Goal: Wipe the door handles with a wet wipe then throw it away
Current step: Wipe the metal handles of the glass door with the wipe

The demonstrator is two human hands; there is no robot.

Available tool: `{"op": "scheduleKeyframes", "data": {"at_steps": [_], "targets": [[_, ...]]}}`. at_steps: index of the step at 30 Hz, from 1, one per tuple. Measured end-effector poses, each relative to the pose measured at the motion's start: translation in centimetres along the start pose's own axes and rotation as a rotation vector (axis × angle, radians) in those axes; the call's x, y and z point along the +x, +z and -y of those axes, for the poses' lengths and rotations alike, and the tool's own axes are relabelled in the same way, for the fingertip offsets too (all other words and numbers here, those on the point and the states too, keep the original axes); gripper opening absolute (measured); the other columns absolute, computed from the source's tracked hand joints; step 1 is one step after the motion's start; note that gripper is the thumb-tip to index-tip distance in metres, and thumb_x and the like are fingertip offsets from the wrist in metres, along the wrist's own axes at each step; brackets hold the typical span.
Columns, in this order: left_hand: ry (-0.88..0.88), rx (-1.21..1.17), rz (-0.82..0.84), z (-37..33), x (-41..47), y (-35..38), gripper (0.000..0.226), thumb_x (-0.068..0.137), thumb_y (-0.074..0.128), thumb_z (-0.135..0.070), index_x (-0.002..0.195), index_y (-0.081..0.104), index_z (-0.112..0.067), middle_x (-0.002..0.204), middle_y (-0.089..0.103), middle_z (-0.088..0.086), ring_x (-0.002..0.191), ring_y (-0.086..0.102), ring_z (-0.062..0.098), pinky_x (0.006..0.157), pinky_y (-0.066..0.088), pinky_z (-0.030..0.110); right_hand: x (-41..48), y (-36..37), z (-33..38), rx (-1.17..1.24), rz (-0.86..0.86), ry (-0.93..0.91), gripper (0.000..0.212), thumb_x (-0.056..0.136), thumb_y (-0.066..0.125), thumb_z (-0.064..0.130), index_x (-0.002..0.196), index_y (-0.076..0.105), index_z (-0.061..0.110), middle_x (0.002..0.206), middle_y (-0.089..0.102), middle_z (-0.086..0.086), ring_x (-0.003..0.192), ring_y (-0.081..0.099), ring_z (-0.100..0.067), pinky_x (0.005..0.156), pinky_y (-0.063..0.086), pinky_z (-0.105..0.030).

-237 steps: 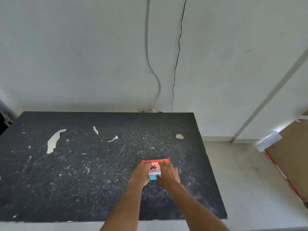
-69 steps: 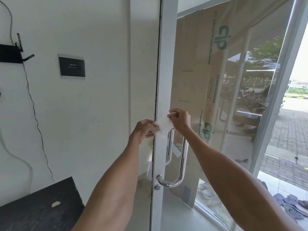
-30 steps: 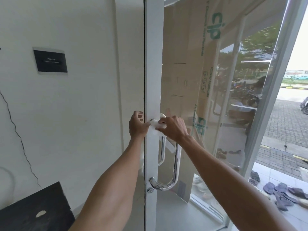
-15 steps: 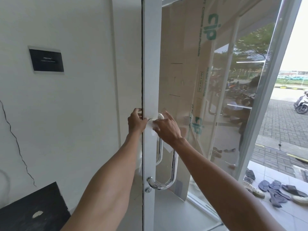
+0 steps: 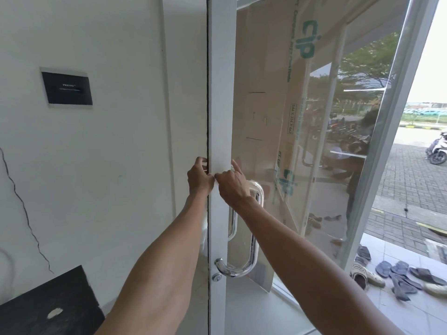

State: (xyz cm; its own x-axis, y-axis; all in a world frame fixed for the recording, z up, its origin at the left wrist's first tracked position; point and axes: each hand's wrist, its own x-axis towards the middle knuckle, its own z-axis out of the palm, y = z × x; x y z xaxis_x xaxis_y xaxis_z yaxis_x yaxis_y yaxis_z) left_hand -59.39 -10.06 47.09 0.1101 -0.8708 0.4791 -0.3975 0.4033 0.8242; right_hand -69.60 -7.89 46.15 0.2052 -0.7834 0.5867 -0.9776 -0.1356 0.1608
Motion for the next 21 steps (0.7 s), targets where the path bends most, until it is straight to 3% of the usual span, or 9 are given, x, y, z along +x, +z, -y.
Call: {"op": "scheduleKeyframes", "data": {"at_steps": [5, 11, 13, 17, 21], "targets": [[-0.029, 0.045, -0.015, 0.2, 0.5, 0.0, 0.036, 0.081, 0.063, 0.003, 0.115, 0.057, -0.006, 0.107, 0.07, 0.014, 0.097, 0.067, 0.03, 0.08, 0.049, 0.027, -1.7, 0.7, -2.6, -0.014, -0.088, -0.131, 0.024, 0.077, 0.057, 0.002, 0.093, 0.066, 0.017, 0.08, 0.07, -0.002, 0.082, 0.069, -0.021, 0.121, -0.003, -0.029], [-0.034, 0.068, -0.038, -0.1, 0.5, 0.3, 0.033, 0.083, 0.055, 0.008, 0.112, 0.056, -0.007, 0.102, 0.071, 0.014, 0.094, 0.067, 0.03, 0.077, 0.048, 0.028, -3.9, 0.9, -5.3, 0.04, -0.229, -0.19, 0.026, 0.078, 0.07, 0.01, 0.103, 0.068, 0.017, 0.093, 0.073, -0.002, 0.083, 0.071, -0.018, 0.121, 0.006, -0.027], [-0.035, 0.071, -0.046, -0.1, 0.4, 0.4, 0.033, 0.082, 0.055, 0.007, 0.112, 0.056, -0.007, 0.101, 0.071, 0.014, 0.093, 0.067, 0.031, 0.077, 0.049, 0.028, -3.5, 0.6, -5.1, 0.047, -0.196, -0.187, 0.024, 0.078, 0.067, 0.009, 0.1, 0.069, 0.016, 0.088, 0.074, -0.004, 0.081, 0.071, -0.021, 0.119, 0.014, -0.031], [-0.011, 0.072, -0.048, -0.2, 0.3, 0.5, 0.033, 0.08, 0.064, 0.003, 0.113, 0.057, -0.004, 0.105, 0.071, 0.017, 0.096, 0.067, 0.033, 0.084, 0.05, 0.031, -1.3, 0.4, -3.1, 0.028, -0.077, -0.15, 0.025, 0.079, 0.053, 0.005, 0.096, 0.067, 0.016, 0.086, 0.073, -0.003, 0.087, 0.069, -0.021, 0.121, 0.005, -0.032], [-0.012, 0.075, -0.061, -0.5, 0.3, 0.8, 0.039, 0.078, 0.073, -0.006, 0.114, 0.057, -0.002, 0.109, 0.07, 0.017, 0.098, 0.067, 0.033, 0.084, 0.05, 0.031, -0.2, 0.5, -2.2, 0.061, -0.021, -0.117, 0.028, 0.077, 0.046, 0.001, 0.089, 0.067, 0.014, 0.079, 0.072, -0.004, 0.085, 0.068, -0.021, 0.122, 0.008, -0.034]]}}
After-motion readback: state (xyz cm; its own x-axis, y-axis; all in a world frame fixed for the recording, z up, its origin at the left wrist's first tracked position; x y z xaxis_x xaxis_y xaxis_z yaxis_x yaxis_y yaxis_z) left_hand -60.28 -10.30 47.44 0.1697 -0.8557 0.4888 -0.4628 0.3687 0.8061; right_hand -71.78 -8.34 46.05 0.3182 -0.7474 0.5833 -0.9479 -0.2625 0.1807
